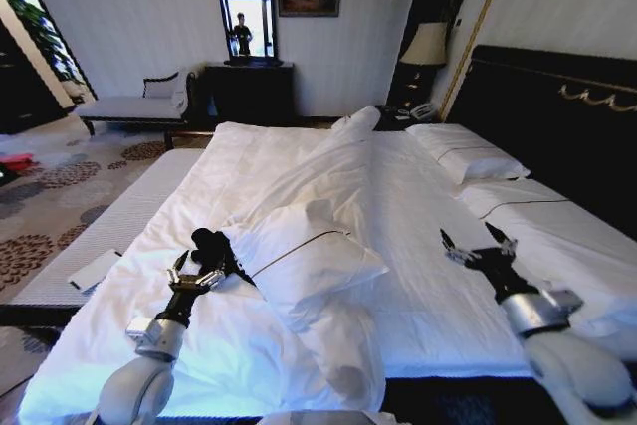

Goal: Fold the clothes on the bed.

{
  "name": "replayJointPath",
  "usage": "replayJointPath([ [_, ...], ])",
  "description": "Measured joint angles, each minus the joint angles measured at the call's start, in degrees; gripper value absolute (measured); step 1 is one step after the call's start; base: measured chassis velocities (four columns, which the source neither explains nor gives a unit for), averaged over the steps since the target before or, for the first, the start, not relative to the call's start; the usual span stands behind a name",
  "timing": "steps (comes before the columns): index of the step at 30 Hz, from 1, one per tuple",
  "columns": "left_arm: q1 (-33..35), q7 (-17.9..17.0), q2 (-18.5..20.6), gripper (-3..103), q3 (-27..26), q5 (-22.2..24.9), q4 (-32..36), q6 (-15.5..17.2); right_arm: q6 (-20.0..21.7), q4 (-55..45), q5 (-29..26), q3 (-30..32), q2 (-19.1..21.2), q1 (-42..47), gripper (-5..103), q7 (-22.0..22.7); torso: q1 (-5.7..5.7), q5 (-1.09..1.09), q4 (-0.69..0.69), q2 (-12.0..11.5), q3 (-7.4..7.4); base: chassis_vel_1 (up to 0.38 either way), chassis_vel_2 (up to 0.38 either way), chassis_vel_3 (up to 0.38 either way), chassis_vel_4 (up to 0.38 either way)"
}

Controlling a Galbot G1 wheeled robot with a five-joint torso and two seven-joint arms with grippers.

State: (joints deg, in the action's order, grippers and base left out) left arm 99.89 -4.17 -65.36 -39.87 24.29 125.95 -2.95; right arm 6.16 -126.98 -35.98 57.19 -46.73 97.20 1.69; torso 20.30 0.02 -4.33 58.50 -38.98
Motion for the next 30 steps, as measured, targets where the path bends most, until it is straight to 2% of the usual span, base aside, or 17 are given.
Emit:
replayJointPath([
  [2,0.7,0.0,-0.5,100,-0.6,0.0,-0.3,-0.4,0.3,2.0,-2.5,-1.6,4.9,-2.7,100,0.4,0.0,-0.01,0.01,0.0,0.0,0.0,0.0,0.0,0.0],
  [3,0.7,0.0,-0.5,100,-0.6,0.0,-0.3,-0.4,0.3,2.0,-2.5,-1.6,4.9,-2.7,100,0.4,0.0,-0.01,0.01,0.0,0.0,0.0,0.0,0.0,0.0],
  [5,0.9,0.0,-0.9,100,-1.0,0.0,-0.5,-0.4,-0.2,4.2,-4.7,-4.0,9.1,-6.0,100,0.6,0.01,-0.01,0.02,0.0,0.0,0.0,0.0,0.0,0.0],
  [6,0.9,0.0,-1.2,100,-1.2,0.0,-0.6,-0.4,-2.9,6.1,-5.6,-6.4,11.7,-8.2,100,1.3,0.01,-0.01,0.01,0.0,-0.01,0.0,0.0,0.0,0.0],
  [8,0.9,0.0,-1.3,100,-1.3,0.0,-0.7,-0.4,-4.5,7.1,-5.6,-7.7,12.9,-9.2,100,1.6,0.01,-0.01,0.0,0.0,0.0,0.0,0.0,0.0,0.0],
  [10,0.9,-0.1,-1.8,100,-1.3,-0.2,-0.9,-0.3,-9.4,11.4,-3.6,-12.1,16.7,-12.9,100,1.6,0.01,0.0,0.02,0.0,-0.01,0.0,0.0,0.0,0.0],
  [11,0.9,-0.1,-1.8,100,-1.3,-0.2,-0.9,-0.3,-9.4,11.4,-3.6,-12.1,16.7,-12.9,100,1.6,0.01,0.0,0.02,0.0,-0.01,0.0,0.0,0.0,0.0],
  [13,1.3,-0.2,-2.2,100,-1.2,-0.4,-0.9,-0.3,-10.5,14.2,-2.6,-14.3,19.2,-14.9,100,0.9,0.01,-0.01,0.0,0.0,-0.01,0.0,0.0,0.0,0.0],
  [18,2.2,-0.1,-2.7,100,-1.0,-0.8,-0.7,-0.2,-10.3,17.7,-4.4,-16.6,22.2,-18.8,100,-2.0,0.01,-0.02,0.0,0.0,0.0,0.0,0.0,0.0,0.0],
  [20,2.6,-0.1,-2.7,100,-1.0,-0.9,-0.3,-0.2,-9.2,20.2,-10.9,-20.6,24.7,-24.7,100,-3.3,0.0,0.02,-0.01,0.0,0.0,0.0,0.0,0.0,0.0],
  [21,2.6,-0.1,-2.7,100,-1.0,-0.9,-0.3,-0.2,-9.2,20.2,-10.9,-20.6,24.7,-24.7,100,-3.3,0.0,0.02,-0.01,0.0,0.0,0.0,0.0,0.0,0.0],
  [23,2.7,-0.1,-2.8,100,-1.0,-1.0,-0.1,-0.1,-8.7,21.9,-15.1,-25.1,26.5,-31.0,100,-5.2,0.01,-0.01,0.0,0.0,0.0,0.0,0.0,0.0,0.0],
  [26,3.0,-0.2,-3.0,100,-1.1,-1.1,0.0,0.0,-6.8,24.8,-23.1,-37.6,28.5,-45.1,100,-9.5,0.01,-0.03,0.01,0.0,-0.01,0.0,0.0,0.0,0.0],
  [27,3.0,-0.2,-3.0,100,-1.1,-1.1,0.0,0.0,-6.8,24.8,-23.1,-37.6,28.5,-45.1,100,-9.5,0.01,-0.03,0.01,0.0,-0.01,0.0,0.0,0.0,0.0],
  [28,3.1,-0.2,-3.0,100,-1.2,-1.2,0.0,0.0,-6.1,25.5,-25.2,-41.4,28.5,-49.2,100,-10.6,0.01,-0.01,-0.01,0.0,0.0,0.0,0.0,0.0,0.0],
  [30,3.6,-0.2,-3.3,100,-1.4,-1.4,-0.1,0.0,-3.9,27.9,-31.1,-53.3,26.8,-62.2,100,-14.0,0.01,-0.05,0.01,0.0,0.0,0.0,0.0,0.0,0.0],
])
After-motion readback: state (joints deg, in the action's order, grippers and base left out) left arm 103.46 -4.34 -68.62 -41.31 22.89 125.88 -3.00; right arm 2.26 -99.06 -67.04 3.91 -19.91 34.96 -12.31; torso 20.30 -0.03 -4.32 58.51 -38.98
